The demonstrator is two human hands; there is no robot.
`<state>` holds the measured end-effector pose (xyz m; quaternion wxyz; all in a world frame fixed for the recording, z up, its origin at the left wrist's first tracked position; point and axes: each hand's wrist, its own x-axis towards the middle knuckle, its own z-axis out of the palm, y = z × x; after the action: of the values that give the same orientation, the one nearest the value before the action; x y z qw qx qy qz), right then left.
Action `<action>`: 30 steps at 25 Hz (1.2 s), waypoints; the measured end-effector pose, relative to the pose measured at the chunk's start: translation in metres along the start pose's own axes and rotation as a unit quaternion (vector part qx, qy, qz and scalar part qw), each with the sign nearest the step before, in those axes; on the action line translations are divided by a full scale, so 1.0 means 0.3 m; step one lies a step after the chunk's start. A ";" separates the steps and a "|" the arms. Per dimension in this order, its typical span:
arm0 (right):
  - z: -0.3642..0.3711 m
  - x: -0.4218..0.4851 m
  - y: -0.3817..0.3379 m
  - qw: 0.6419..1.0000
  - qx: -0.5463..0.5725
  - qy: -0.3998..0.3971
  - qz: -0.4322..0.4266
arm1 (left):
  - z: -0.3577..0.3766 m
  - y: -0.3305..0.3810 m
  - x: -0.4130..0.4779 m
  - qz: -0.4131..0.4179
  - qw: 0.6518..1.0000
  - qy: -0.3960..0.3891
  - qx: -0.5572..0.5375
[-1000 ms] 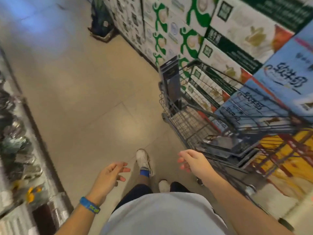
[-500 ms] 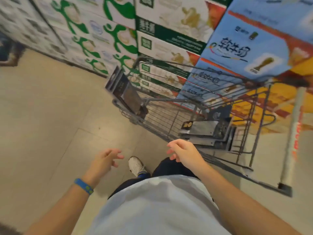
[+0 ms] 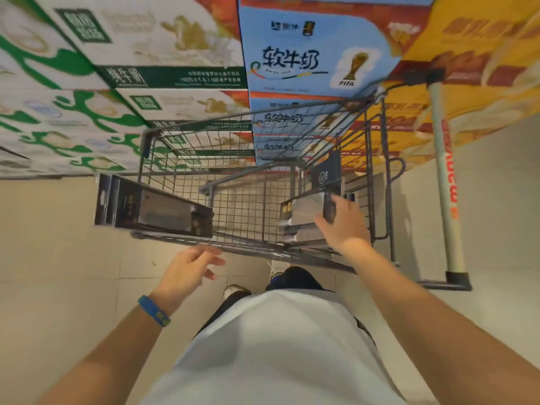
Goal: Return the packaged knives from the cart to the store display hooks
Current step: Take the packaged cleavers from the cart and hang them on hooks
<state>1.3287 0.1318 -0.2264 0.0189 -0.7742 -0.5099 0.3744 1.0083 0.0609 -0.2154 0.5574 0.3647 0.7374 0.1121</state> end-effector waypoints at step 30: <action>0.038 0.212 -0.033 0.891 -0.441 -0.096 0.042 | 0.077 0.358 0.134 0.023 0.985 -0.093 0.142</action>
<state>1.3271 0.1837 -0.2661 -0.3893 -0.6842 -0.5888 0.1835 1.0690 0.1583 -0.1919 0.5629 0.4657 0.6826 -0.0158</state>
